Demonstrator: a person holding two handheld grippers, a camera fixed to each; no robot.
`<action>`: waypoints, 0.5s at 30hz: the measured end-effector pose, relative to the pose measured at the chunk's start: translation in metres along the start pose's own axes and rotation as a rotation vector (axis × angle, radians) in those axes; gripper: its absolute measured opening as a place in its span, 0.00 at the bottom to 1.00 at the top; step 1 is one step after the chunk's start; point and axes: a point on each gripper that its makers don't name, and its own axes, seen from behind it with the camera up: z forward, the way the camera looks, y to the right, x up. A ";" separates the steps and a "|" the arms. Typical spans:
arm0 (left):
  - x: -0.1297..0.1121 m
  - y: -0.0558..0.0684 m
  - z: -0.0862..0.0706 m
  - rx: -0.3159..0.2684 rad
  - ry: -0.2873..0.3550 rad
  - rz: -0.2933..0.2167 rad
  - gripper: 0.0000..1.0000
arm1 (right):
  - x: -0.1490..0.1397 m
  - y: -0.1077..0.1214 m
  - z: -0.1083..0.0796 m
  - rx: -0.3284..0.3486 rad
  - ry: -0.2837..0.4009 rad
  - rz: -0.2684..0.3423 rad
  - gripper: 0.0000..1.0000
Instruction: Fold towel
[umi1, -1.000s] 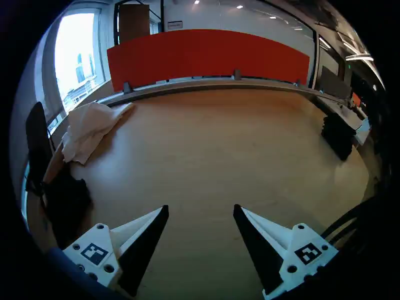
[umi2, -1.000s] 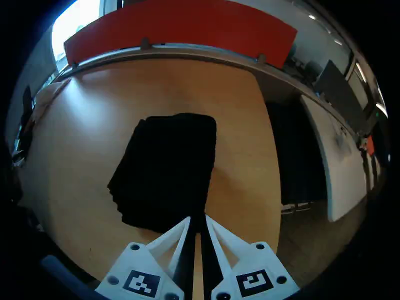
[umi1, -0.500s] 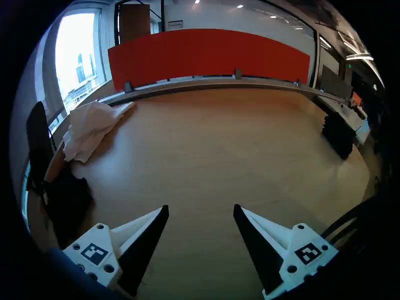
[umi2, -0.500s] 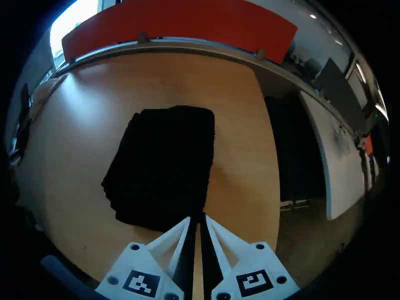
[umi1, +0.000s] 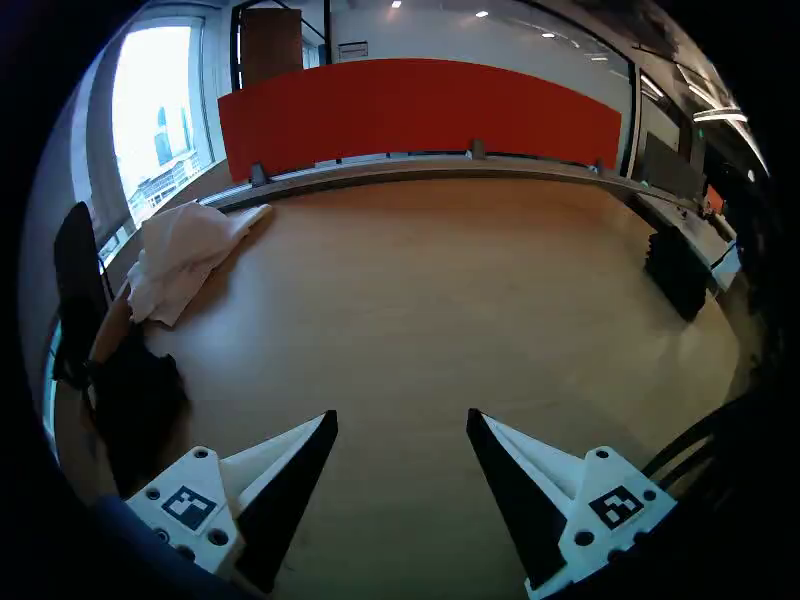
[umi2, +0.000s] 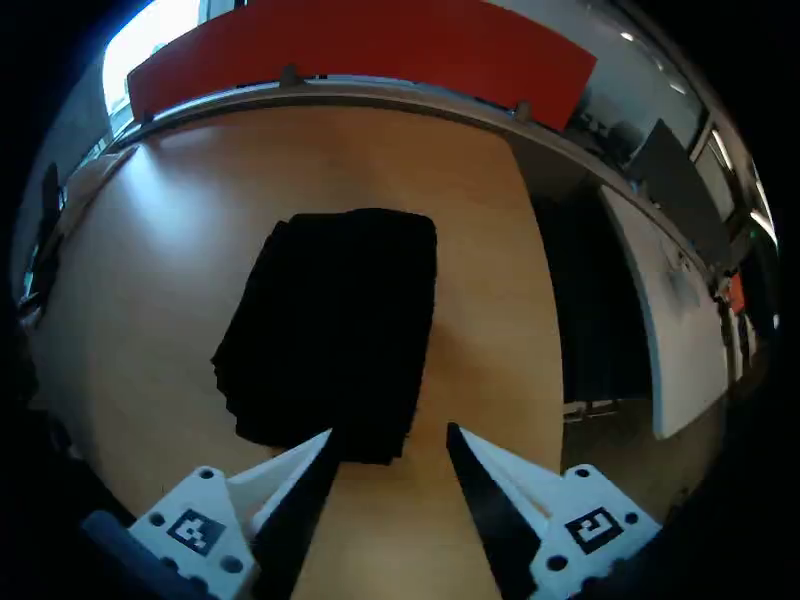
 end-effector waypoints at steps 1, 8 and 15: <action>0.000 0.000 0.000 0.000 0.000 0.000 0.96 | 0.000 -0.001 0.000 -0.001 0.002 0.003 1.00; 0.002 0.000 0.000 -0.003 0.004 0.000 0.96 | 0.006 -0.003 -0.001 -0.008 0.034 0.034 1.00; 0.004 -0.002 -0.001 -0.001 0.009 -0.004 0.96 | 0.012 -0.005 -0.005 -0.013 0.069 0.085 1.00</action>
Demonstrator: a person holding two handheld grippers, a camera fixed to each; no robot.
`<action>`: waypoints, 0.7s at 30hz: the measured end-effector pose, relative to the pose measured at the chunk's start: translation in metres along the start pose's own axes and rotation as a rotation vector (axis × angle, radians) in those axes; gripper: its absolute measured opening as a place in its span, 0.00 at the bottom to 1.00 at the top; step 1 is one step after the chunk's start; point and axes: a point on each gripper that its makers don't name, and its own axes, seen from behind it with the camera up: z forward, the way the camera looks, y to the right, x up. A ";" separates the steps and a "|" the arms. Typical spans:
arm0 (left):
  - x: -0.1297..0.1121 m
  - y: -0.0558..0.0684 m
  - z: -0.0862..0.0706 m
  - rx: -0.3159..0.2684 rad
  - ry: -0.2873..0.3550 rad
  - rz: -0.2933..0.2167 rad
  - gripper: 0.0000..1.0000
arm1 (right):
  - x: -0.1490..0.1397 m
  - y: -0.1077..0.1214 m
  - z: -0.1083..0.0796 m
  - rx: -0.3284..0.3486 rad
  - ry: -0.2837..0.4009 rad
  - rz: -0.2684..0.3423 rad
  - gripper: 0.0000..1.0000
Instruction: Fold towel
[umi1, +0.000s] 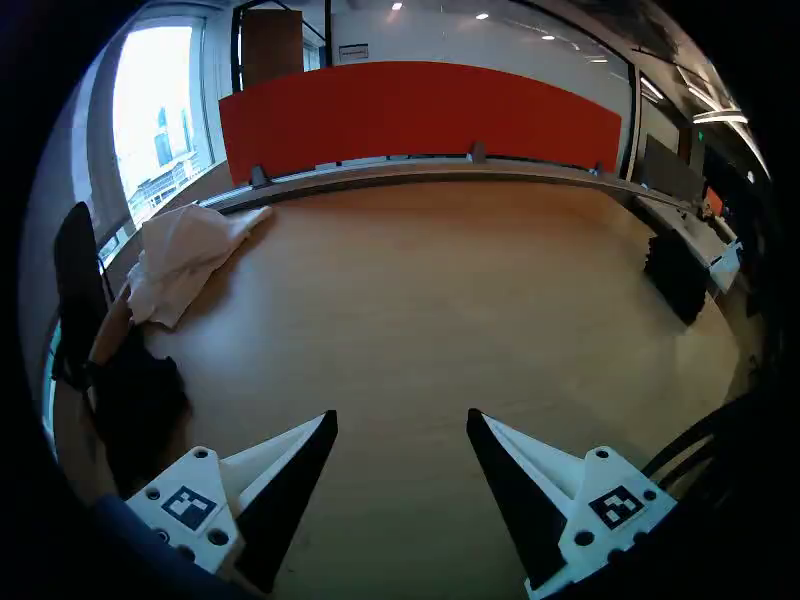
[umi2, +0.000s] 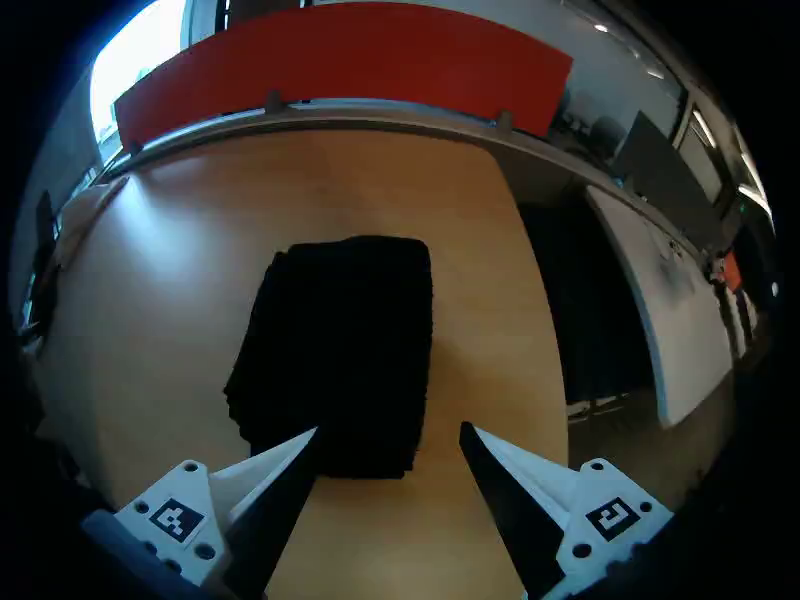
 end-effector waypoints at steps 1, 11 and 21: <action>0.000 0.000 0.000 0.001 0.000 -0.002 0.96 | 0.001 -0.001 0.000 0.001 0.004 0.013 1.00; 0.000 0.001 0.000 0.003 0.005 -0.022 0.96 | 0.007 -0.011 -0.001 -0.014 0.044 0.131 1.00; 0.002 0.000 0.002 0.009 0.009 -0.045 0.96 | 0.017 -0.027 -0.003 -0.020 0.098 0.161 1.00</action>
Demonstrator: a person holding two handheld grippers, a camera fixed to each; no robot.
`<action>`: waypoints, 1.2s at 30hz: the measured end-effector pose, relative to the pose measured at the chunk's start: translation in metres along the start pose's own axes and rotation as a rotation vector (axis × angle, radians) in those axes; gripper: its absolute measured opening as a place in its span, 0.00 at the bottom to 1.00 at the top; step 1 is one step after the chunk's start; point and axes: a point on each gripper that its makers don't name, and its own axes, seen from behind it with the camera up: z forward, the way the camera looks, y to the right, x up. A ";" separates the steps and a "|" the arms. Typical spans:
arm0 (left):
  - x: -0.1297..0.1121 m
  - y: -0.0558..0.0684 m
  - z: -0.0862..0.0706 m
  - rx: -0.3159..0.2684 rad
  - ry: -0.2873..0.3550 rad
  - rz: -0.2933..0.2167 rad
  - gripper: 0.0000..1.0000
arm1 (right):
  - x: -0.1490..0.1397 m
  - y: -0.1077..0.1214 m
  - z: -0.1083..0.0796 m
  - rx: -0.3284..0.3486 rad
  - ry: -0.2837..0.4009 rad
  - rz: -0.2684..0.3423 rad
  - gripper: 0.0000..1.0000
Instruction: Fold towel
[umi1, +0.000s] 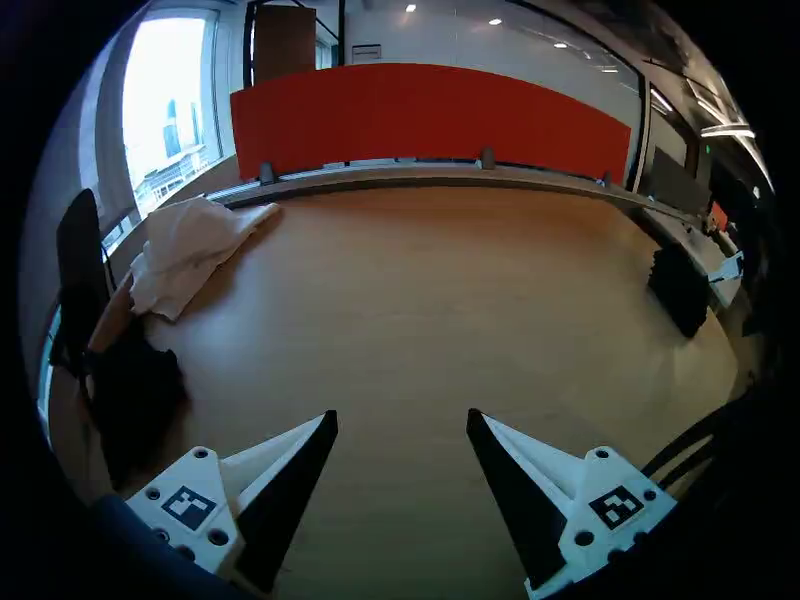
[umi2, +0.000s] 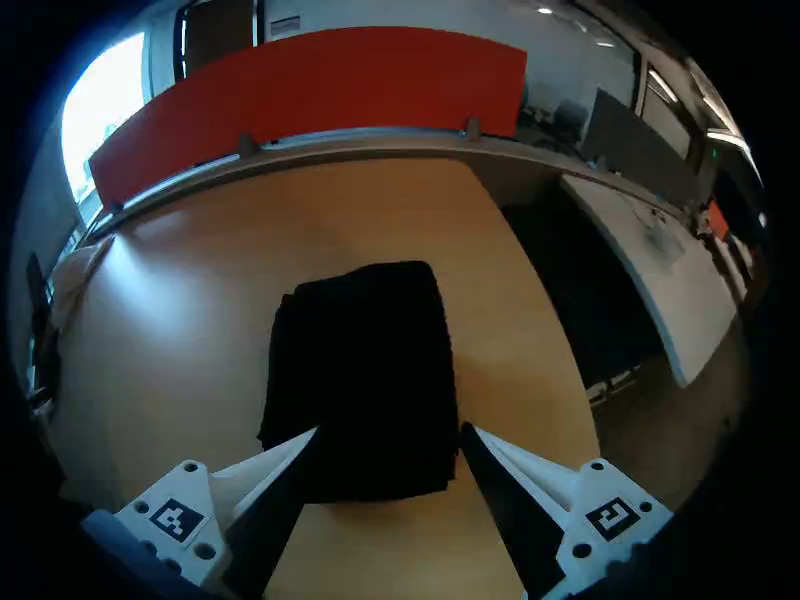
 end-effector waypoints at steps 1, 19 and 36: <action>0.000 0.000 0.000 0.002 0.001 -0.003 0.96 | 0.002 0.000 -0.001 -0.006 0.011 0.001 1.00; 0.004 -0.004 0.005 0.016 0.009 -0.050 0.96 | 0.073 -0.019 -0.038 -0.050 0.370 0.061 1.00; 0.011 -0.007 0.007 0.022 0.033 -0.059 0.96 | 0.139 -0.043 -0.093 -0.051 0.709 0.081 1.00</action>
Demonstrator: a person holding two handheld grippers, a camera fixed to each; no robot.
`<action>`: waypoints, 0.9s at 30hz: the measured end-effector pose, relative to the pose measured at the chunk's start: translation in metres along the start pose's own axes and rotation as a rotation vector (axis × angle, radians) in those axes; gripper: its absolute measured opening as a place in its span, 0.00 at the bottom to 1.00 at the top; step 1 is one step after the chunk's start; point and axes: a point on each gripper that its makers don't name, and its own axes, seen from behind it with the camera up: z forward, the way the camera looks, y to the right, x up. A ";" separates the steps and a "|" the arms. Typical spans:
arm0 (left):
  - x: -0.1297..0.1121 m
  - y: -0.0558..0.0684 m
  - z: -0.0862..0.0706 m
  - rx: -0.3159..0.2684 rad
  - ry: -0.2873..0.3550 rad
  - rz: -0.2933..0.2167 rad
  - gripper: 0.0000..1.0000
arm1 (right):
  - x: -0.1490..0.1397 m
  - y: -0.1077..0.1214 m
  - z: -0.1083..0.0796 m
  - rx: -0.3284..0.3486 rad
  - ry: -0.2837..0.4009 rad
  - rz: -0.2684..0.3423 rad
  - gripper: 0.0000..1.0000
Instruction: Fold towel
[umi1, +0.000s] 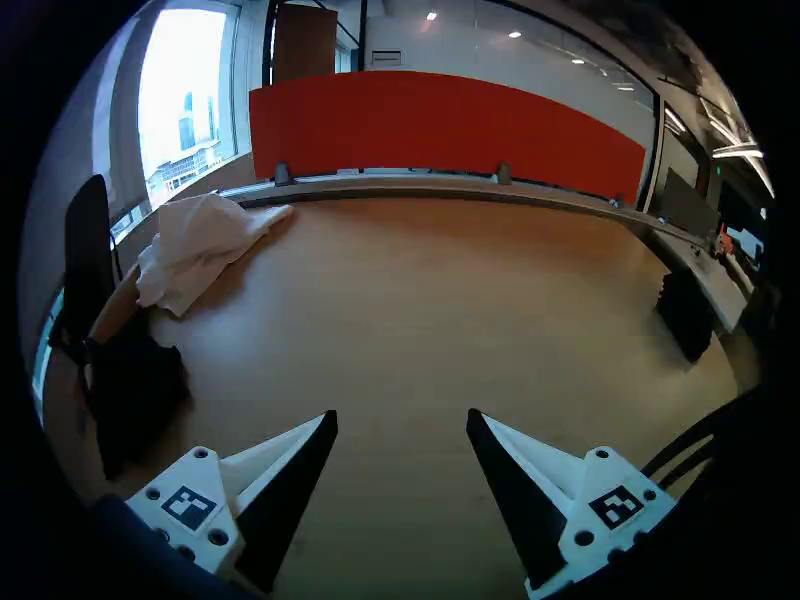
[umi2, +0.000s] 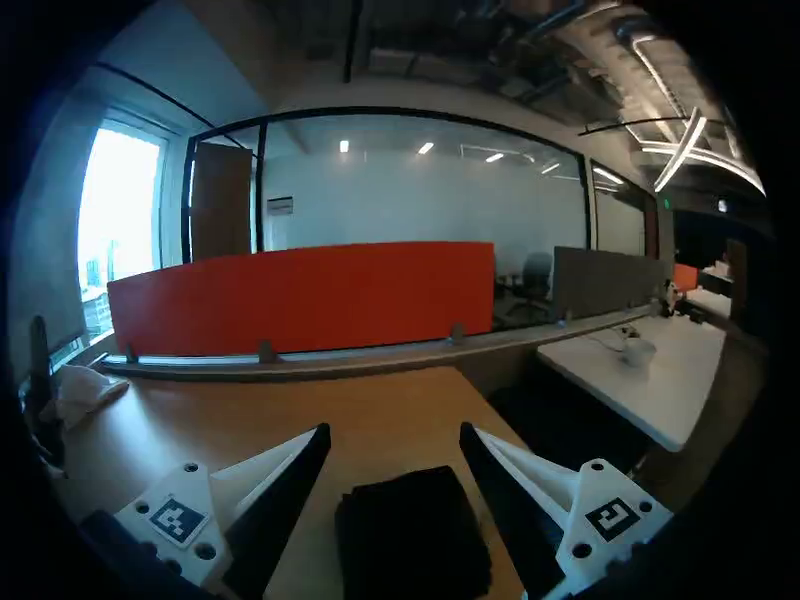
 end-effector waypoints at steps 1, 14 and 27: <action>0.000 0.000 0.000 -0.001 0.003 0.000 0.96 | 0.002 0.000 0.000 -0.006 0.008 -0.008 1.00; 0.017 -0.004 0.000 0.001 0.059 -0.025 0.96 | 0.024 -0.027 0.000 0.021 0.055 -0.055 1.00; 0.064 -0.021 0.004 0.013 0.168 -0.024 0.96 | 0.036 -0.077 0.000 0.080 0.074 -0.087 1.00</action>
